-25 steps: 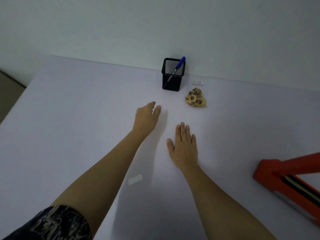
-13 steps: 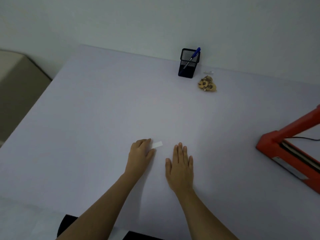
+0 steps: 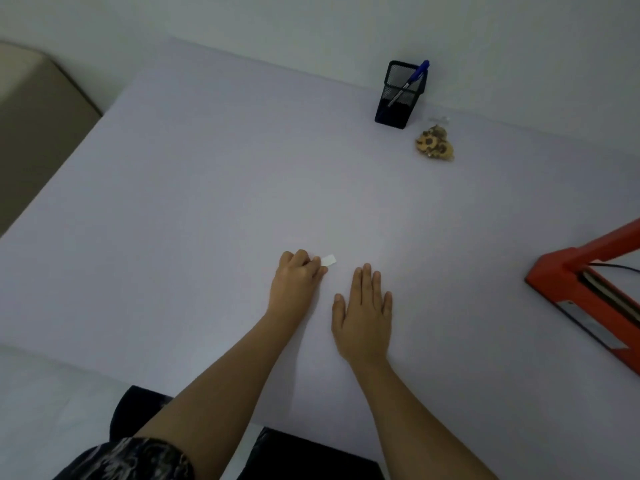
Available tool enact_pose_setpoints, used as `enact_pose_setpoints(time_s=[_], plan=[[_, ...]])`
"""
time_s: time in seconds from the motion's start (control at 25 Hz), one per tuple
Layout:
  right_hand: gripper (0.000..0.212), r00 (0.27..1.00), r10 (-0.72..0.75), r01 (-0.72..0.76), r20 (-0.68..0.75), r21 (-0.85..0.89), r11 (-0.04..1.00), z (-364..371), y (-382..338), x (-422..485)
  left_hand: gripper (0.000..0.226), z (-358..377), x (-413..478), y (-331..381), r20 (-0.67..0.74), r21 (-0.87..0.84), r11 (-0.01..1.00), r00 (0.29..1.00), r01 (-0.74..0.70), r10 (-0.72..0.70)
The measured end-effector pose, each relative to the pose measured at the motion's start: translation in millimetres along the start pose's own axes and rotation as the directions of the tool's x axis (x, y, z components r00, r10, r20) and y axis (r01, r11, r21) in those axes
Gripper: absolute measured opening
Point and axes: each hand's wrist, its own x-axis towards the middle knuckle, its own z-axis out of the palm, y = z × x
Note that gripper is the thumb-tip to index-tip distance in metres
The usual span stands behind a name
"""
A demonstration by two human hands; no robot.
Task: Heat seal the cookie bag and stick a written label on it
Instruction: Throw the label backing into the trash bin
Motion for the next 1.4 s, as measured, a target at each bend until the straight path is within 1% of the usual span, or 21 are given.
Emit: enact_pose_setpoints(time_s=[0.12, 0.2, 0.24, 0.28, 0.32, 0.36, 0.4, 0.44, 0.48, 0.52, 0.64, 0.76, 0.88, 1.0, 1.04, 1.08, 1.16, 1.24, 1.32, 1.36, 1.4], plan=[[0.060, 1.000, -0.009, 0.009, -0.015, 0.004, 1.000, 2, 1, -1, 0.020, 2, -2, -5, -0.025, 0.184, 0.969, 0.985, -0.164, 0.171], [0.061, 1.000, -0.020, 0.020, -0.018, 0.005, 1.000, 3, 1, 0, 0.024, 0, 0, -5, 0.003, 0.247, 0.942, 0.972, -0.227, 0.234], [0.061, 0.999, -0.029, 0.029, -0.013, 0.005, 1.000, 4, 1, 0, 0.021, -3, -2, -4, 0.019, 0.242, 0.942, 0.972, -0.232, 0.234], [0.062, 0.999, -0.035, 0.035, -0.005, 0.005, 0.999, 5, 0, 0, 0.016, -7, -3, -2, 0.028, 0.202, 0.960, 0.981, -0.195, 0.194], [0.062, 0.999, -0.035, 0.035, -0.002, 0.002, 0.999, 5, 0, 0, 0.014, -12, -5, 1, 0.028, 0.124, 0.987, 0.994, -0.105, 0.103], [0.063, 1.000, -0.029, 0.029, -0.001, 0.001, 1.000, 5, 1, 1, 0.016, -15, -7, 3, 0.016, 0.016, 0.999, 0.999, 0.044, -0.044], [0.063, 1.000, -0.024, 0.024, 0.005, 0.001, 1.000, 5, 0, 1, 0.021, -22, -12, 4, 0.009, -0.096, 0.971, 0.975, 0.221, -0.221], [0.064, 0.999, -0.017, 0.017, 0.028, 0.011, 1.000, 4, -4, 1, 0.026, -29, -18, 4, 0.003, -0.195, 0.909, 0.927, 0.368, -0.375], [0.065, 0.998, -0.021, 0.019, 0.062, 0.032, 0.999, 2, -11, 0, 0.030, -38, -27, 1, -0.015, -0.272, 0.843, 0.874, 0.464, -0.485], [0.066, 0.994, -0.050, 0.044, 0.093, 0.067, 0.997, 2, -20, -3, 0.032, -47, -36, -3, -0.037, -0.332, 0.792, 0.832, 0.513, -0.554], [0.067, 0.962, -0.248, 0.222, 0.115, 0.203, 0.954, 1, -77, -29, 0.033, -90, -75, -23, -0.135, -0.441, 0.682, 0.708, 0.584, -0.693], [0.066, 0.913, -0.384, 0.315, 0.139, 0.358, 0.879, 9, -150, -83, 0.025, -142, -131, -64, -0.246, -0.522, 0.574, 0.533, 0.631, -0.810], [0.068, 0.850, -0.509, 0.393, 0.137, 0.478, 0.786, 25, -216, -149, 0.018, -188, -195, -110, -0.319, -0.555, 0.512, 0.401, 0.655, -0.859], [0.066, 0.730, -0.670, 0.523, 0.138, 0.519, 0.677, 52, -259, -201, 0.018, -213, -250, -155, -0.336, -0.578, 0.465, 0.325, 0.670, -0.884], [0.066, 0.683, -0.714, 0.561, 0.156, 0.513, 0.649, 66, -268, -217, 0.018, -217, -272, -173, -0.331, -0.585, 0.437, 0.291, 0.683, -0.898], [0.065, 0.652, -0.735, 0.577, 0.186, 0.508, 0.640, 83, -272, -230, 0.020, -218, -292, -189, -0.319, -0.594, 0.403, 0.256, 0.696, -0.913], [0.067, 0.635, -0.725, 0.564, 0.267, 0.482, 0.671, 121, -271, -243, 0.025, -211, -328, -219, -0.295, -0.605, 0.349, 0.205, 0.716, -0.933], [0.069, 0.641, -0.680, 0.541, 0.356, 0.419, 0.730, 165, -265, -241, 0.023, -188, -356, -247, -0.253, -0.604, 0.296, 0.174, 0.740, -0.952], [0.073, 0.653, -0.637, 0.531, 0.410, 0.353, 0.771, 211, -262, -229, 0.018, -153, -374, -274, -0.163, -0.612, 0.227, 0.160, 0.757, -0.974], [0.072, 0.654, -0.619, 0.527, 0.436, 0.324, 0.785, 235, -262, -221, 0.016, -133, -381, -288, -0.118, -0.611, 0.198, 0.159, 0.767, -0.980], [0.069, 0.638, -0.606, 0.536, 0.475, 0.291, 0.793, 266, -262, -213, 0.015, -109, -389, -305, -0.085, -0.604, 0.175, 0.155, 0.777, -0.984]])
